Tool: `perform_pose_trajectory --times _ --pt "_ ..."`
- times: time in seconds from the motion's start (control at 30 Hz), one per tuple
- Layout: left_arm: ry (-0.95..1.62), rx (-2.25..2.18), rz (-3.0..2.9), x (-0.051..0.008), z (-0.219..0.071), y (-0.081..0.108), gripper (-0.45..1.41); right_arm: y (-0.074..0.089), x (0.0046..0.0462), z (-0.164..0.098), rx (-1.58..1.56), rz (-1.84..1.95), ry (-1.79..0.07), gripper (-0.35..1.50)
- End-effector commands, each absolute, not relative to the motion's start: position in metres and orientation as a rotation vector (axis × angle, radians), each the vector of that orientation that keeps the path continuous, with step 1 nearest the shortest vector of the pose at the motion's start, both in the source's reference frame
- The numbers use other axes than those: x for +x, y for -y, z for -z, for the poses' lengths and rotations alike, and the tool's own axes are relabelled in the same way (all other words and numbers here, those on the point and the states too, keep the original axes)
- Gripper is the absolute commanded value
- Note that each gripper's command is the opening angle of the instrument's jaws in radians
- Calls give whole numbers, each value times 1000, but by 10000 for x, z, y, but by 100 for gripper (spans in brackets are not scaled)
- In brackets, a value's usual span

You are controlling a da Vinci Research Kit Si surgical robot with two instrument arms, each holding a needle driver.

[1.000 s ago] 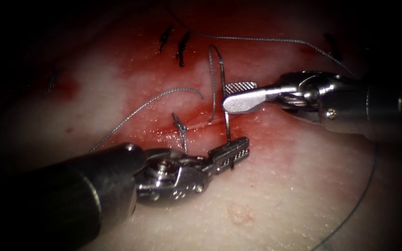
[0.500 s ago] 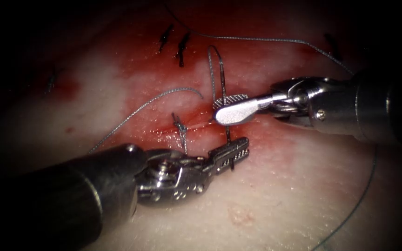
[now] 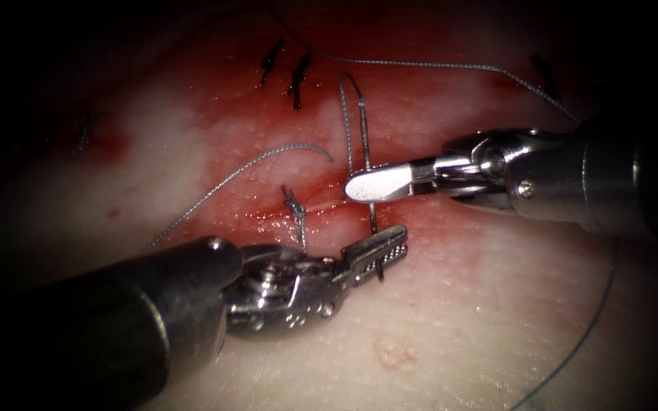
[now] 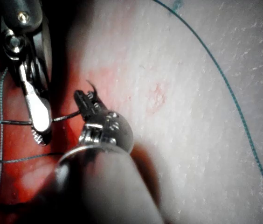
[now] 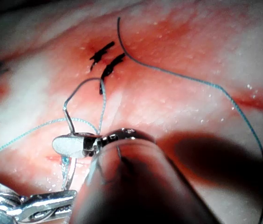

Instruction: Wound Closure

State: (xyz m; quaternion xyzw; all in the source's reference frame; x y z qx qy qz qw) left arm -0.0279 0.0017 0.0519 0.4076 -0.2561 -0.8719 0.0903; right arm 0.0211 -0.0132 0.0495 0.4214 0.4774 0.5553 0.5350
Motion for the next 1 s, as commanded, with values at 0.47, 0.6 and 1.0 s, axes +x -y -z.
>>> perform_pose_trajectory --times 0.47,0.6,1.0 --pt "757 1211 2592 -286 -525 -16 -45 137 224 -502 969 -1310 -1133 -35" --pt "757 1210 2593 -286 -524 -15 -45 134 220 -504 917 -1348 -1099 -35" --pt "720 1484 2687 -265 -515 -27 133 122 207 -509 872 -1225 -1245 -35"
